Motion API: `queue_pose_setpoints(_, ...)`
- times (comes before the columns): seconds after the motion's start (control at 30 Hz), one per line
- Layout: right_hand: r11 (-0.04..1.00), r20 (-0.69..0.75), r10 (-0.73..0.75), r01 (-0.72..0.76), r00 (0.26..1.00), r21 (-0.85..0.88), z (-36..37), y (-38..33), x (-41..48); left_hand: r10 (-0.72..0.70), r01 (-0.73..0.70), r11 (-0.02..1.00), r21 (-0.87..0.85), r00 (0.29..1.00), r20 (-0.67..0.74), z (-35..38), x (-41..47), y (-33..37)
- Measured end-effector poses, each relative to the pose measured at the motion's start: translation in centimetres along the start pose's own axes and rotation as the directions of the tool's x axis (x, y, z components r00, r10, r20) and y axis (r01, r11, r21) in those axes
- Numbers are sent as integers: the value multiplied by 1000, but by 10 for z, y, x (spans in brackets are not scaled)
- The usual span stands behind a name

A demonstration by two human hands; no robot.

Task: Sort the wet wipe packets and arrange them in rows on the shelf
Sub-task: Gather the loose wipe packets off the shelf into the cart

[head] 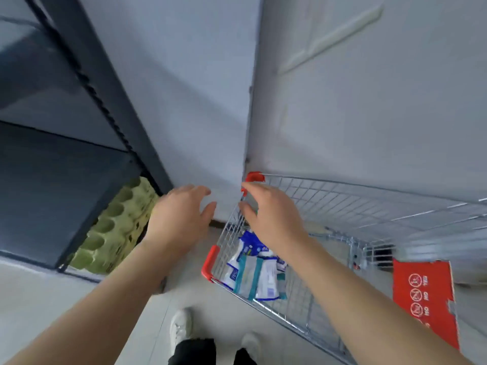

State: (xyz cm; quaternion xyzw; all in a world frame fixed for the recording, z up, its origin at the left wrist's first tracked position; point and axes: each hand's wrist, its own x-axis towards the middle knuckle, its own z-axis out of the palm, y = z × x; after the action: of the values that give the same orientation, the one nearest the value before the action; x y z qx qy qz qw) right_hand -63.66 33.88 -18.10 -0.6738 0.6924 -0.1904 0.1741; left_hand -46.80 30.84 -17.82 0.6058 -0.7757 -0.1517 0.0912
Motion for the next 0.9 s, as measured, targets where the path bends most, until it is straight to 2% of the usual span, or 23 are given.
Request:
queue_pose_setpoints(0.13, 980, -109, -194, 190, 975, -52, -37, -92, 13, 35, -28, 999, 36, 977, -212, -92, -24, -31)
queue_pose_setpoints(0.27, 939, -161, -344, 341, 925, -44, -48, -191, 20, 47, -25, 998, 57, 902, -429, -162, -49, -82)
queue_pose_setpoints(0.4, 895, -178, -446, 441, 877, -66, -33, -290, 29, 15, 51, 993, 106, 839, -544, -220, -72, -155)
queue_pose_setpoints(0.5, 875, -205, -482, 481, 852, -59, -13, -361, 36, 2, 82, 990, 119, 816, -579, -263, -87, -215)
queue_pose_setpoints(0.6, 864, -206, -499, 502, 842, -41, 7, -421, 45, -33, 105, 990, 97, 825, -564, -301, -97, -269)
queue_pose_setpoints(0.77, 880, -148, -473, 474, 869, -28, 38, -495, 70, -70, 145, 985, 98, 838, -542, -341, -93, -354)
queue_pose_setpoints(0.9, 896, -67, -444, 444, 893, -16, 62, -538, 100, -156, 227, 971, 82, 850, -503, -363, -72, -419)
